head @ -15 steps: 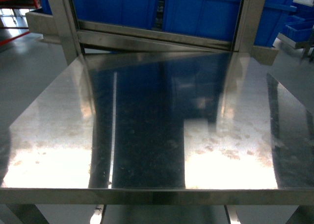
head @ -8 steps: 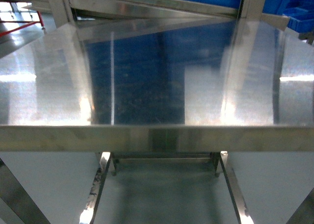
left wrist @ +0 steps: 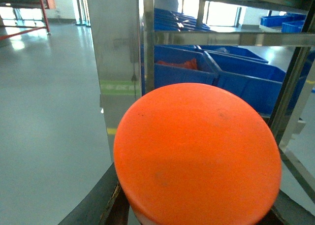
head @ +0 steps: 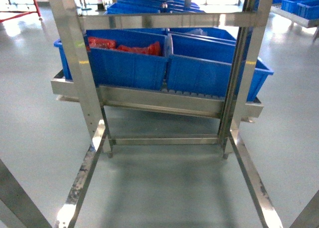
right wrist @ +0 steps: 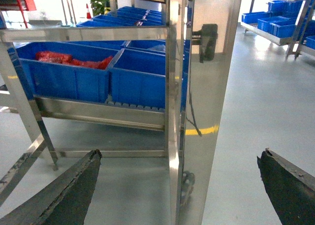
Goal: Pick capacitor and pack into box
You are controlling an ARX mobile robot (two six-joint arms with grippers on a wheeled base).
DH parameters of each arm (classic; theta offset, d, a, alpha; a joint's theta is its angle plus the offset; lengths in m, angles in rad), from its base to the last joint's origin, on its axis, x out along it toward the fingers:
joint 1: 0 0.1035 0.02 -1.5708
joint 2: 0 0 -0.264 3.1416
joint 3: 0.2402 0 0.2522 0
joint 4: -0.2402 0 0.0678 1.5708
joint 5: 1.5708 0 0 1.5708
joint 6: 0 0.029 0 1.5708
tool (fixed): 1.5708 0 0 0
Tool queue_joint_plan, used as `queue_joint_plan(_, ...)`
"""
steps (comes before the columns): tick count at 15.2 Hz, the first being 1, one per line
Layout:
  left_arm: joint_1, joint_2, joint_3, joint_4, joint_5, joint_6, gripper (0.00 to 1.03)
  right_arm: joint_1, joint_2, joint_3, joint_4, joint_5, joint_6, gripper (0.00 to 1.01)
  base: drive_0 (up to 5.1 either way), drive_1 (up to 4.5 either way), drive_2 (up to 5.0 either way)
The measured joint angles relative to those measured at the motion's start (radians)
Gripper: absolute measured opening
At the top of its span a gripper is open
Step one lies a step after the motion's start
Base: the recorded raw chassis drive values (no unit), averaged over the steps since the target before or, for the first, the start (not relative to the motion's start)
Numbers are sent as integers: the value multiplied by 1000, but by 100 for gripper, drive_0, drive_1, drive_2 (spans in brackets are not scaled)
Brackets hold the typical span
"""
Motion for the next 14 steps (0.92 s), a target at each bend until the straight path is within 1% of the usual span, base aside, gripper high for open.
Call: queue_joint_plan(14, 0, 0, 0, -2, 0, 3, 45, 0, 0, 0, 0, 0, 0, 98, 0, 0, 0)
